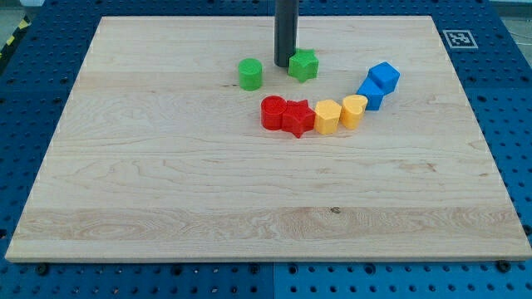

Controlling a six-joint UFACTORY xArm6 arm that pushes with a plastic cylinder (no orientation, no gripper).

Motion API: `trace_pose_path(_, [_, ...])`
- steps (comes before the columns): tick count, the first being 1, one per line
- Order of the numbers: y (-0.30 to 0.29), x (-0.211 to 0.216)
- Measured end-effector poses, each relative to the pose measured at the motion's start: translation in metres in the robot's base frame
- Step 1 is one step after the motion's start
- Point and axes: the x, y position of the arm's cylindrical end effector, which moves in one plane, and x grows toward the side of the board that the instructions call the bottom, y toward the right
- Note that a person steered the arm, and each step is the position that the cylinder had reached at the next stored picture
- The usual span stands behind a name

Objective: Slide the green star above the yellow hexagon

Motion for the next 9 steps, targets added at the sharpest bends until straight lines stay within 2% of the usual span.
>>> trace_pose_path(2, [-0.001,-0.005])
trace_pose_path(5, [0.027,0.02])
trace_pose_path(8, [0.003,0.039])
trace_pose_path(9, [0.002,0.005])
